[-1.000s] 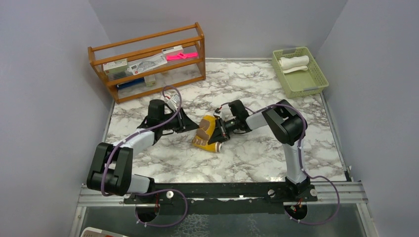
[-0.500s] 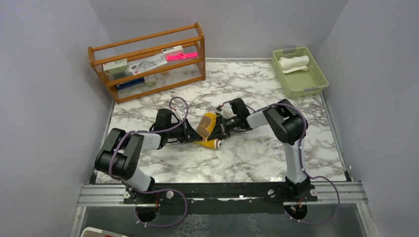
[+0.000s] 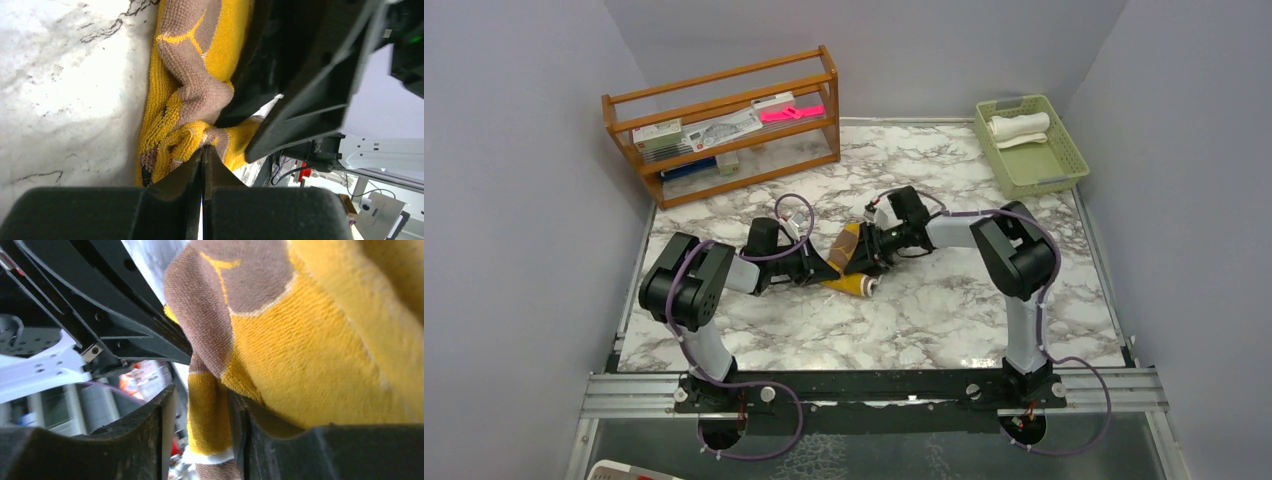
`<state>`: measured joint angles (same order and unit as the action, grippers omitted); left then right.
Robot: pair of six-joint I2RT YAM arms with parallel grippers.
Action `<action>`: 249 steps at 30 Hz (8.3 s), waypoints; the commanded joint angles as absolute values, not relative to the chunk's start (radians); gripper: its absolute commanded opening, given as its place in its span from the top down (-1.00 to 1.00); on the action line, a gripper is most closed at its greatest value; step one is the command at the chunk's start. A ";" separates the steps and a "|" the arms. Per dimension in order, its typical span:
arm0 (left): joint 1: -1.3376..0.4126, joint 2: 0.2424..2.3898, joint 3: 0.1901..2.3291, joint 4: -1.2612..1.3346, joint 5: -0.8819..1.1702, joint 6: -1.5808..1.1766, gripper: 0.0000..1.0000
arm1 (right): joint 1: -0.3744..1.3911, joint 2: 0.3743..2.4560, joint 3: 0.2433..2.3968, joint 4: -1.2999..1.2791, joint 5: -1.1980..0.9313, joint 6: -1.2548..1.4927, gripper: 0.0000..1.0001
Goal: Roll the towels
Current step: Roll the towel at the center of the board, then pick up the towel at the center of the board.
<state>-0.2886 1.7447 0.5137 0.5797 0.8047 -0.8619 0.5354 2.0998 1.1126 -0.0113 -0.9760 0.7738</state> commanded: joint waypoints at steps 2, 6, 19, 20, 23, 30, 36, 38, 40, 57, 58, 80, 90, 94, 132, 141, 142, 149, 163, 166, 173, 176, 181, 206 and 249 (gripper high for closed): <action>-0.291 1.814 0.494 0.570 0.698 -0.822 0.92 | 0.541 1.955 1.159 -0.275 -0.576 0.448 0.07; -0.291 1.814 0.499 0.533 0.680 -0.809 0.94 | 0.571 1.783 1.080 -0.139 -0.461 0.331 -0.02; -0.291 1.774 0.542 0.357 0.600 -0.718 0.94 | 1.033 1.582 0.678 0.394 -0.039 -0.579 -0.20; -0.292 1.771 0.545 0.351 0.597 -0.715 0.94 | 1.043 1.591 0.672 0.407 -0.012 -0.612 -0.19; -0.292 1.769 0.550 0.338 0.591 -0.707 0.94 | 1.065 1.618 0.649 0.475 0.068 -0.706 -0.18; -0.292 1.778 0.560 0.329 0.599 -0.698 0.95 | 1.068 1.684 0.645 0.513 0.122 -0.824 -0.15; -0.295 1.791 0.569 0.326 0.608 -0.696 0.94 | 1.072 1.693 0.634 0.492 0.108 -0.835 -0.09; -0.295 1.793 0.575 0.321 0.606 -0.696 0.94 | 1.074 1.687 0.627 0.479 0.100 -0.838 -0.08; -0.294 1.795 0.580 0.318 0.605 -0.696 0.94 | 1.078 1.683 0.627 0.458 0.089 -0.836 -0.07; -0.291 1.759 0.626 0.240 0.605 -0.683 0.94 | 1.065 1.805 0.794 0.115 0.088 -0.625 0.99; -0.284 1.747 0.633 0.225 0.617 -0.681 0.94 | 1.050 1.793 0.800 0.102 0.052 -0.586 0.98; -0.170 1.405 0.764 0.047 0.797 -0.616 0.37 | 0.534 1.806 0.791 0.372 -0.886 0.532 0.99; -0.315 1.553 0.756 0.275 0.763 -0.763 0.38 | 0.452 1.938 0.637 0.796 -0.916 0.968 0.99; -0.342 1.621 0.782 0.310 0.761 -0.784 0.38 | 0.427 2.004 0.596 0.919 -0.913 1.118 0.99; -0.420 1.925 0.700 0.510 0.633 -0.798 0.45 | 0.824 1.422 0.609 0.397 -0.143 -0.437 -0.33; -0.421 1.914 0.723 0.453 0.617 -0.762 0.45 | 0.962 1.552 0.625 0.362 0.027 -0.619 -0.26; -0.422 1.913 0.726 0.446 0.616 -0.757 0.45 | 0.969 1.557 0.623 0.361 0.046 -0.633 -0.26; -0.421 1.915 0.761 0.388 0.613 -0.723 0.45 | 0.980 1.590 0.623 0.294 0.120 -0.671 -0.15; -0.389 1.831 0.844 0.261 0.612 -0.698 0.43 | 0.967 1.673 0.731 0.127 0.044 -0.493 0.61; -0.329 1.713 0.915 0.126 0.582 -0.651 0.26 | 0.923 1.634 0.750 0.119 -0.075 -0.374 0.61; -0.257 1.559 0.975 0.006 0.653 -0.589 0.05 | 0.717 1.573 0.791 0.152 -0.413 -0.072 0.59; -0.287 1.550 0.921 0.069 0.677 -0.610 0.05 | 0.574 1.631 0.832 0.157 -0.632 0.075 0.53; -0.362 1.573 0.847 0.190 0.658 -0.676 0.05 | 0.439 1.740 0.813 0.284 -0.857 0.305 0.53; -0.463 1.858 0.803 0.498 0.584 -0.959 -0.36 | 0.276 2.116 0.516 1.419 -1.008 1.273 0.61; -0.464 1.842 0.818 0.674 0.476 -0.854 0.59 | 0.276 1.655 0.670 0.560 -0.788 0.531 -0.48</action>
